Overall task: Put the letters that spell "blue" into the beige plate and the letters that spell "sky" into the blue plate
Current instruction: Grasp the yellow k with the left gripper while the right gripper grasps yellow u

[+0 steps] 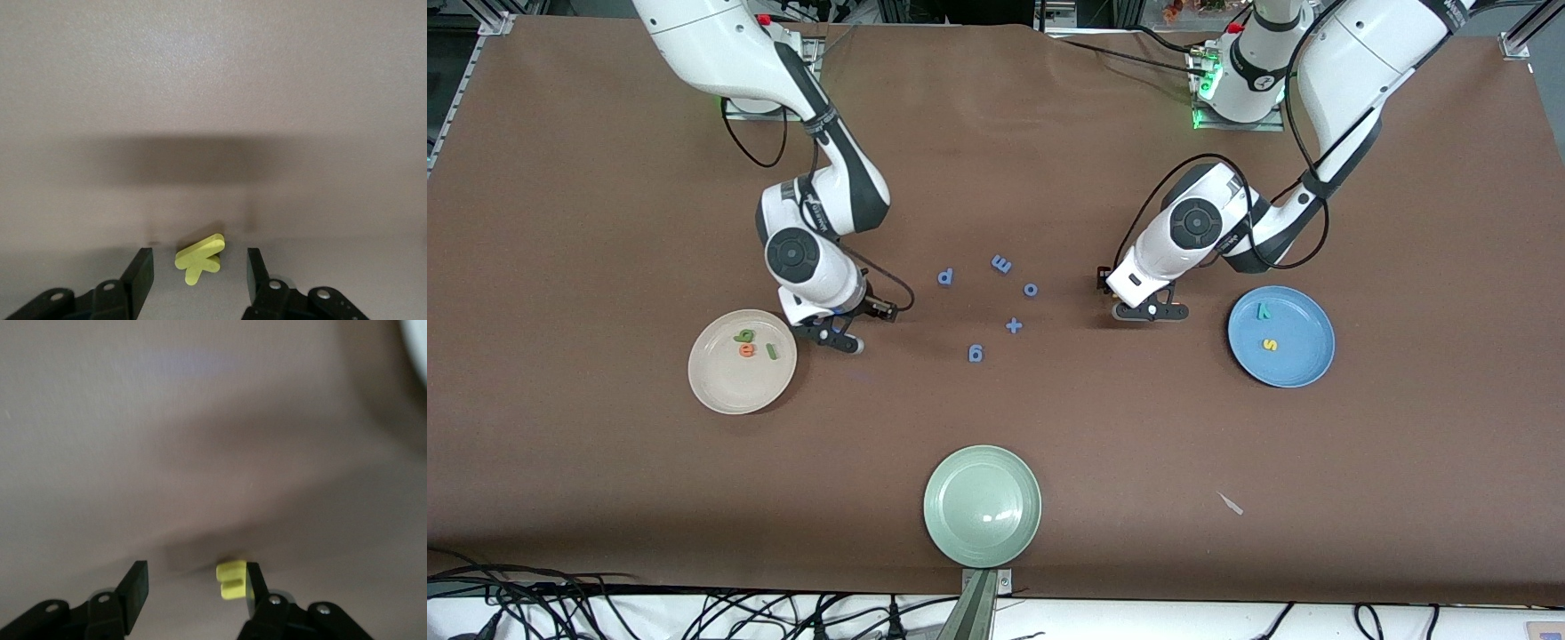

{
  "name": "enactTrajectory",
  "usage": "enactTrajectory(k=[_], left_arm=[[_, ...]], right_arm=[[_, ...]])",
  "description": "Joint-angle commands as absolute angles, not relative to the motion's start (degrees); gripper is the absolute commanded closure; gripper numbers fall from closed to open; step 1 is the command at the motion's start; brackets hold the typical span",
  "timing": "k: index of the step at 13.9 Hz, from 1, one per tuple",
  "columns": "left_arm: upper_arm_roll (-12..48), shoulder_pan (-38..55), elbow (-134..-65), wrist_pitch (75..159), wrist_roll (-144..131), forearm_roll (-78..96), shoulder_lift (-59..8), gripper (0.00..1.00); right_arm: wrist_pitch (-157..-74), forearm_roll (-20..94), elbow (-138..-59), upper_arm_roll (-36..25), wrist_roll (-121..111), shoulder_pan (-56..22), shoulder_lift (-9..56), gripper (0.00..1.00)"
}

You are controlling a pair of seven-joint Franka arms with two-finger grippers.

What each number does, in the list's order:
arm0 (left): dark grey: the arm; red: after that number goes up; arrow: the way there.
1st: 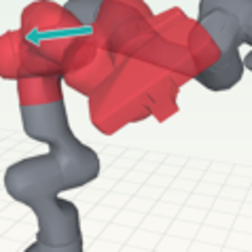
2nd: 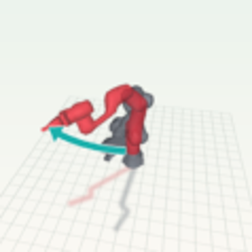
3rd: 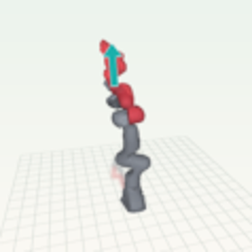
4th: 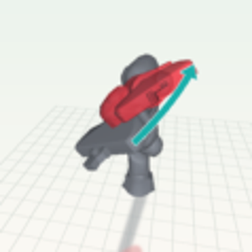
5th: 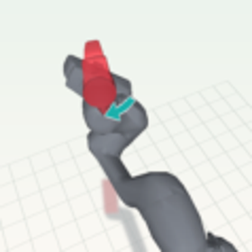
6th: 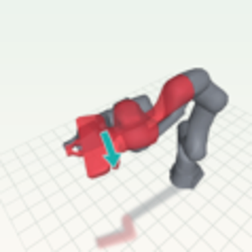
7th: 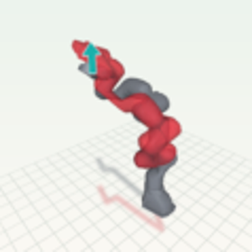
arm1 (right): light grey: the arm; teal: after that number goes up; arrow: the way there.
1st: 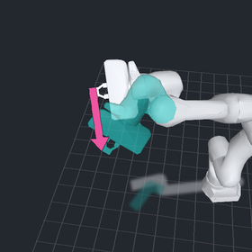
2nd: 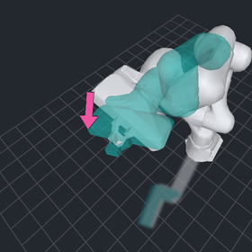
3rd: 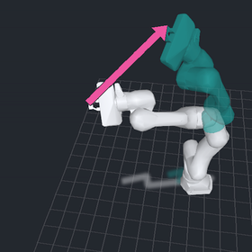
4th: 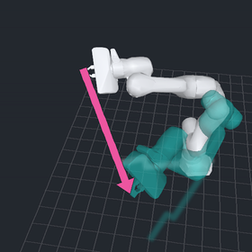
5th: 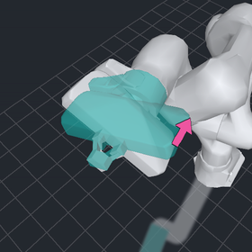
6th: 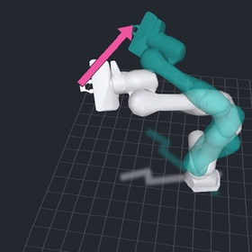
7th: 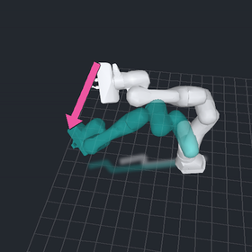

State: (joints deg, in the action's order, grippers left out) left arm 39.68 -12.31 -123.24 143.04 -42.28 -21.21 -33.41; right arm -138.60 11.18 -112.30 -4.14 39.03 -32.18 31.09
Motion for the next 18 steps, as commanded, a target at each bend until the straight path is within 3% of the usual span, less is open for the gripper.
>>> enactTrajectory(k=[1, 6, 11, 14, 16, 18], left_arm=[[39.3, -11.7, -122.6, 143.5, -42.6, -23.1, -34.4, 0.35], [39.0, -11.8, -122.6, 143.6, -46.3, -23.1, -34.7, 0.38], [38.5, -11.9, -122.4, 143.6, -47.5, -23.1, -34.7, 0.56], [38.4, -11.8, -122.3, 143.6, -49.2, -23.1, -34.8, 0.72], [38.4, -12.0, -122.3, 143.5, -49.7, -23.1, -34.7, 0.75], [38.5, -12.5, -122.3, 143.3, -49.9, -23.0, -34.5, 0.76]], right_arm=[[-140.5, 11.5, -117.9, -4.5, 39.7, -32.8, 26.7, 0.33], [-141.4, 10.7, -119.9, -4.5, 39.7, -32.8, 25.7, 0.33], [-145.1, 10.4, -120.1, -4.6, 39.5, -32.9, 27.6, 0.33], [-145.7, 9.7, -120.1, -4.7, 39.4, -32.9, 28.2, 0.33], [-145.7, 9.5, -120.1, -4.7, 39.2, -32.9, 28.4, 0.34], [-146.0, 7.3, -120.1, -4.8, 39.1, -32.8, 28.5, 0.42]])
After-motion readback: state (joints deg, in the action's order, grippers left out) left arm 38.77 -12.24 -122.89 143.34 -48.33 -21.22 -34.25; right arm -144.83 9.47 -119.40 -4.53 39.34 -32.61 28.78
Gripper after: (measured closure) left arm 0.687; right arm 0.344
